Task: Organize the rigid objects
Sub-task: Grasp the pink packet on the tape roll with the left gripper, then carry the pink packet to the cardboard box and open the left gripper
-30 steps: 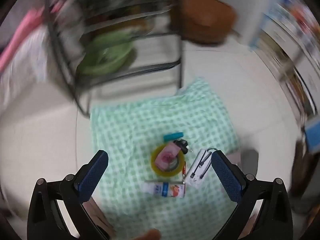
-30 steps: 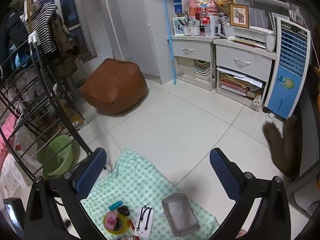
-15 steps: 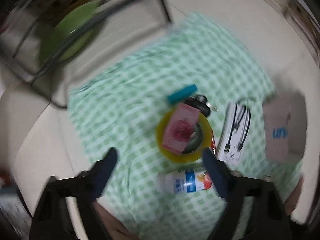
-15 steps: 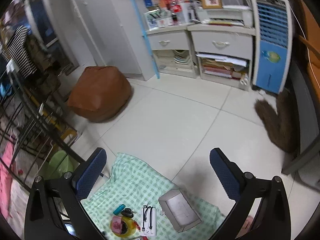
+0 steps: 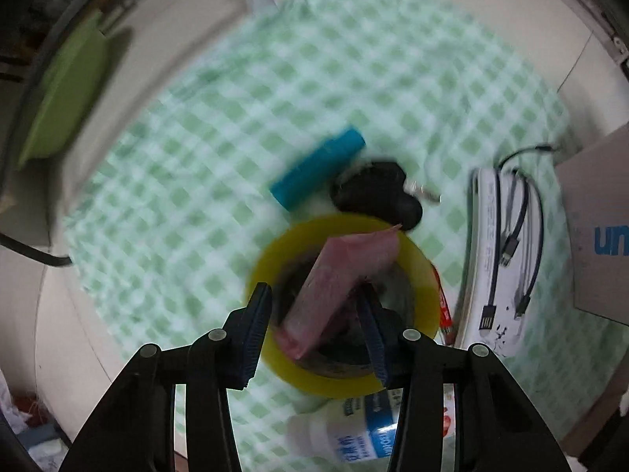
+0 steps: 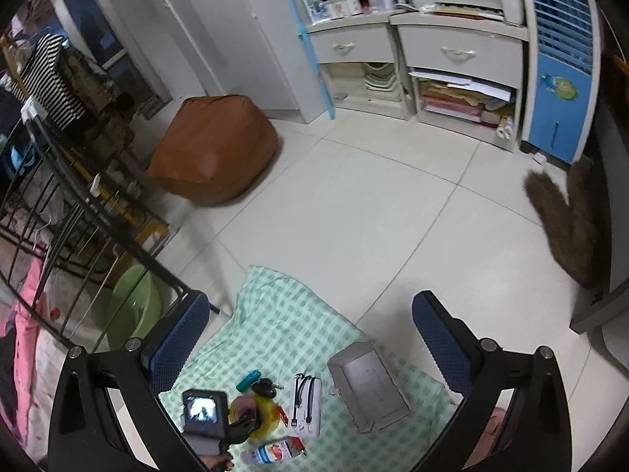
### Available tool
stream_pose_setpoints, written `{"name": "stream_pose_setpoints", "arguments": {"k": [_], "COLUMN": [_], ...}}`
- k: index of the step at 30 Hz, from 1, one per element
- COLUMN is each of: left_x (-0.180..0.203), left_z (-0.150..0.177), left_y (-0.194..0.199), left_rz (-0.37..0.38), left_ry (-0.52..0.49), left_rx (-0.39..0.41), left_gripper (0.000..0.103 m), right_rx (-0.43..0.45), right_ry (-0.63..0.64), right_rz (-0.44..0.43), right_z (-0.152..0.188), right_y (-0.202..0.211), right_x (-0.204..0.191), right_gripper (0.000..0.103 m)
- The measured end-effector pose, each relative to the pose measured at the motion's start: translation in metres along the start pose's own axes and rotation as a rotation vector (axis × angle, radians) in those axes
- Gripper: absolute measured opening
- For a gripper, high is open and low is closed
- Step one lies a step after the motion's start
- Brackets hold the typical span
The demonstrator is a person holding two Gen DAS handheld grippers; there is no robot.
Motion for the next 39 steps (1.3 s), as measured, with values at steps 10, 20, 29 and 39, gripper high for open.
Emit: {"name": "stream_pose_setpoints", "arguments": {"k": [10,20,29,39], "left_x": [-0.044,-0.128,-0.131,-0.109], "left_z": [0.002,0.033,0.115,0.146], "left_y": [0.004,0.111,0.207,0.089], "left_rz": [0.273,0.857,1.463,1.664], "left_ry": [0.110,0.298,0.365,0.628], "left_rx": [-0.009,0.128,0.226,0.096], "left_gripper": [0.012,0.012,0.013,0.013], "right_rx": [-0.037,-0.163,-0.755,-0.859], "right_ry": [-0.015,-0.091,-0.310,-0.408], "right_rz": [0.010,-0.136,-0.719,-0.919], "right_z": [0.002,0.002,0.070,0.089], "right_y": [-0.007,-0.026,-0.105,-0.112], "right_x": [0.007,0.005,-0.034,-0.040], "right_gripper": [0.103,0.103,0.070,0.023]}}
Point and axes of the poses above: each gripper's, at about its wrist camera, not at the fingertips, and y roughly against the way its jaws point, x to its right, z to its underside, the point moved 2 cm from there along -y, roughly the way its jaws point, and after that the axes turned 11 degrees about -x, right-handed, at the moved point
